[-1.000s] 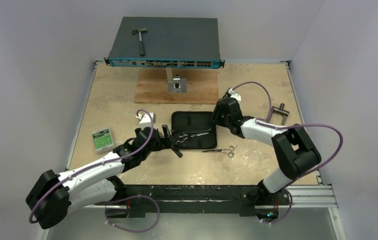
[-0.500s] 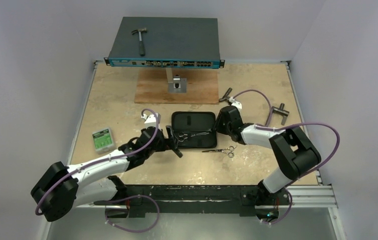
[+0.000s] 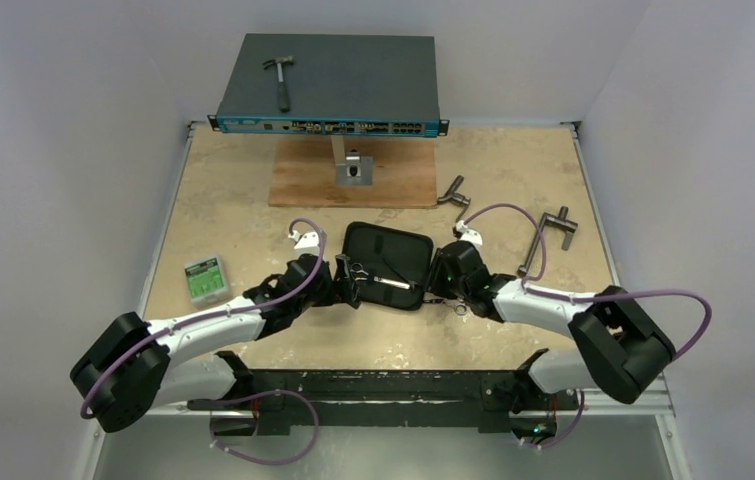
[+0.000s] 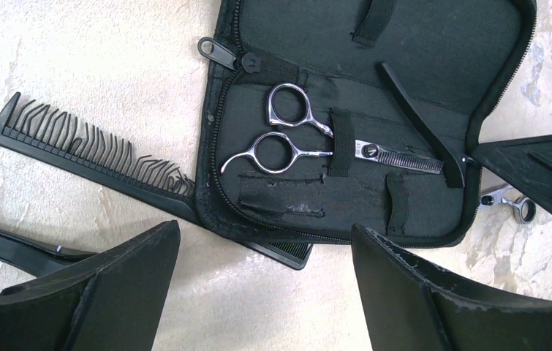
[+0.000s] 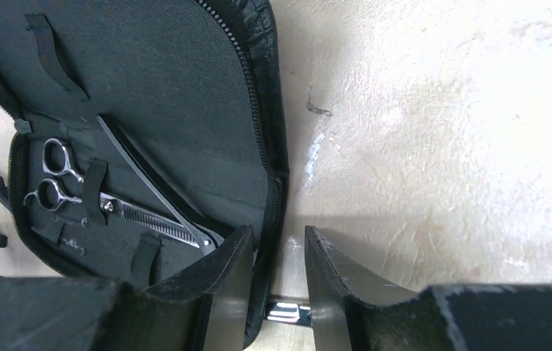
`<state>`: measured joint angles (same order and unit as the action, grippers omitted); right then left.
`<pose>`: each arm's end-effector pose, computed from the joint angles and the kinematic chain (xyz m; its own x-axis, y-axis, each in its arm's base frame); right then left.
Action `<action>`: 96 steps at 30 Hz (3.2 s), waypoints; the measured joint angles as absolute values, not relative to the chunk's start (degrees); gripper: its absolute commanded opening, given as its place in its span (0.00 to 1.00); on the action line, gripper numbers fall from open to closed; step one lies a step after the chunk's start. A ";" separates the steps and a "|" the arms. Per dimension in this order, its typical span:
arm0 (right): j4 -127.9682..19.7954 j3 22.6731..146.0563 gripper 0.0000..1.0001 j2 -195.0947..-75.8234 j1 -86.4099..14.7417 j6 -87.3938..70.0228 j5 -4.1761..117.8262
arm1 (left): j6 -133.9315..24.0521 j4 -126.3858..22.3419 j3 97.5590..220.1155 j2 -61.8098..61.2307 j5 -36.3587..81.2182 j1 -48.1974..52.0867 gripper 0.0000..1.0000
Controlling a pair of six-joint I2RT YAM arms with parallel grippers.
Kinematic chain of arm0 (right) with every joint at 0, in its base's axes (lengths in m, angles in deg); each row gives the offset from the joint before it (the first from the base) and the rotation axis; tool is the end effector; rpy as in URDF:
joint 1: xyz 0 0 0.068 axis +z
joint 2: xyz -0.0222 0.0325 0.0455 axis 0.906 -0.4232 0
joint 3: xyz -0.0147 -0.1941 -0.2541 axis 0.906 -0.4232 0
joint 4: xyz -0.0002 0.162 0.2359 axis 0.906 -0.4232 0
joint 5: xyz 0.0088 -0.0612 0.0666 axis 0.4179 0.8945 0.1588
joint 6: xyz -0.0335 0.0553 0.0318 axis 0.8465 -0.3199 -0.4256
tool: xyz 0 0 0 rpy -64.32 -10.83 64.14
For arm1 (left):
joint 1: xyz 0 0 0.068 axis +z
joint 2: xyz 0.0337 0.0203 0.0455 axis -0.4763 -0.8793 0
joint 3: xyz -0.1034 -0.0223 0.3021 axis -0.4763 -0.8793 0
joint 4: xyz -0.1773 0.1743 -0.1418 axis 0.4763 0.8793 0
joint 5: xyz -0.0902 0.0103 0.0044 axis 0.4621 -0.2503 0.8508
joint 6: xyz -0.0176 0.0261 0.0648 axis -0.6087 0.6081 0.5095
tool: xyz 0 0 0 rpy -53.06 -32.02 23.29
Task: Sort the hair-cutting tools
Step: Place the haircut tool in the hairdressing tool bag.
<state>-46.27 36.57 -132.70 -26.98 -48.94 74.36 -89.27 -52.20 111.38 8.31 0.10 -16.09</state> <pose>0.2210 0.1594 0.1577 -0.7396 0.3375 -0.5823 0.0497 0.8902 0.4529 0.1809 -0.1578 0.1792 -0.7106 -0.2782 -0.6462 0.0529 0.8948 -0.4434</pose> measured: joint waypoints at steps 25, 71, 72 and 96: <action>-69.81 60.32 0.32 -143.00 -17.21 -18.56 76.80 | -93.60 -45.08 106.66 20.92 -2.19 -16.09 0.85; -76.32 75.01 0.00 -157.20 -15.23 -5.53 88.48 | -93.60 -49.36 102.53 19.65 1.13 -16.09 0.84; -76.32 75.03 0.00 -157.27 -15.23 -5.12 88.39 | -93.60 -49.43 102.55 19.65 1.20 -16.09 0.84; -70.53 66.20 0.00 -151.35 -15.12 16.83 90.49 | -93.82 -49.91 104.25 16.33 4.45 -16.09 0.83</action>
